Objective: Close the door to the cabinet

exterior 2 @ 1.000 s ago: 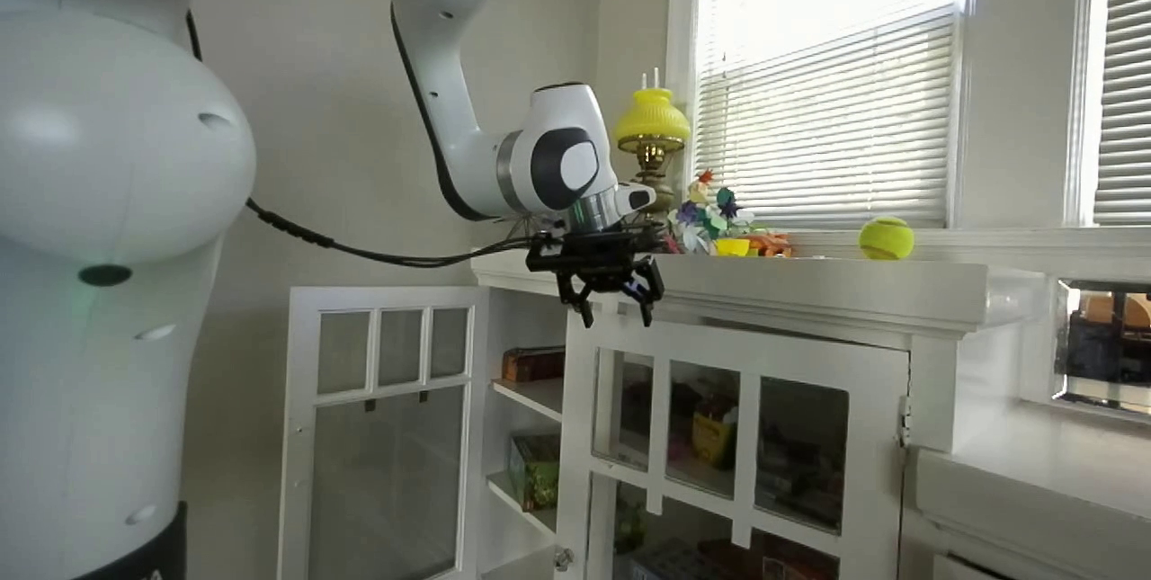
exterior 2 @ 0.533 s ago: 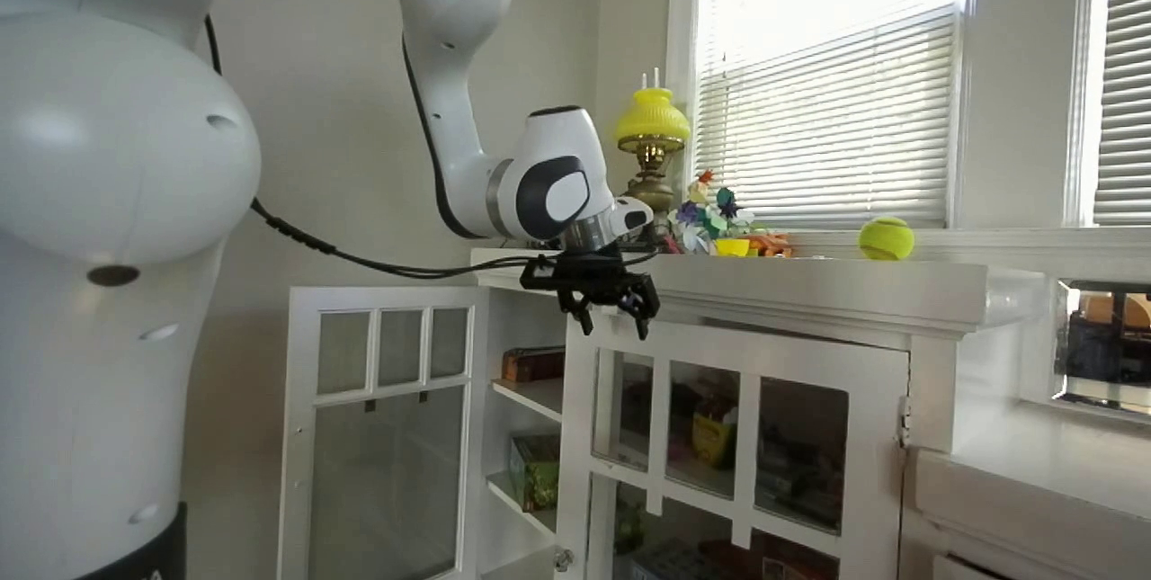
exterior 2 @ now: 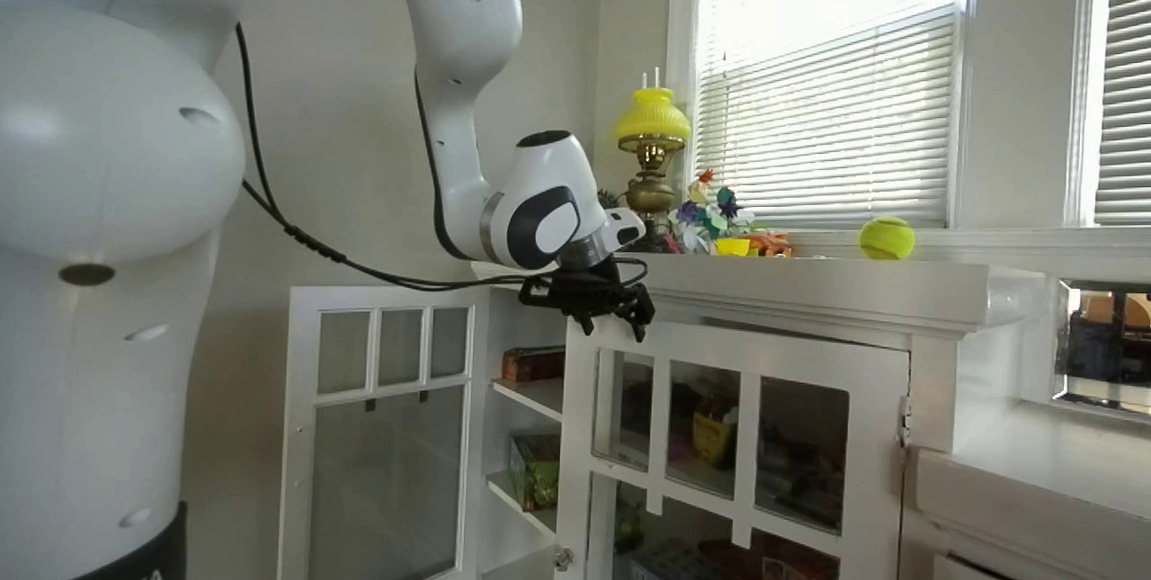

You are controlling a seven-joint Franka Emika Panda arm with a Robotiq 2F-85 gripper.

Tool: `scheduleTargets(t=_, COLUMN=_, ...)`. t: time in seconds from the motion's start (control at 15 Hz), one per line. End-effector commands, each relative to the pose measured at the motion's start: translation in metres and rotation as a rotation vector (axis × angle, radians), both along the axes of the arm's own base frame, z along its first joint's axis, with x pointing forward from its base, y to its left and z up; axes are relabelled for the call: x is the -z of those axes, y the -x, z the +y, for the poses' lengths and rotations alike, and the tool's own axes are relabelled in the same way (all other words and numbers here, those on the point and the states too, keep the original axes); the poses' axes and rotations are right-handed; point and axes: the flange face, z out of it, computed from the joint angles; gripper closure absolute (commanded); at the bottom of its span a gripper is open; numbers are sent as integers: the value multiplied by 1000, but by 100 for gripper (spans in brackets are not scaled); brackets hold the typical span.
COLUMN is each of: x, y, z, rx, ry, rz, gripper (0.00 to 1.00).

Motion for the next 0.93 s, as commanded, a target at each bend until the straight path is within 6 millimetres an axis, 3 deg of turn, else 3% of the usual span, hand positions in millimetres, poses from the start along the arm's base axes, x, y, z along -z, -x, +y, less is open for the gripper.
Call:
scheduleTargets(t=0.0, x=16, y=-15, z=-18, rx=19, ry=-8, rz=-50, gripper=0)
scheduleTargets(t=0.47, x=38, y=-22, z=-65, rx=19, ry=8, rz=-114, gripper=0)
scheduleTargets(t=0.87, x=37, y=-29, z=-90, rx=37, ry=1, rz=-153, gripper=0)
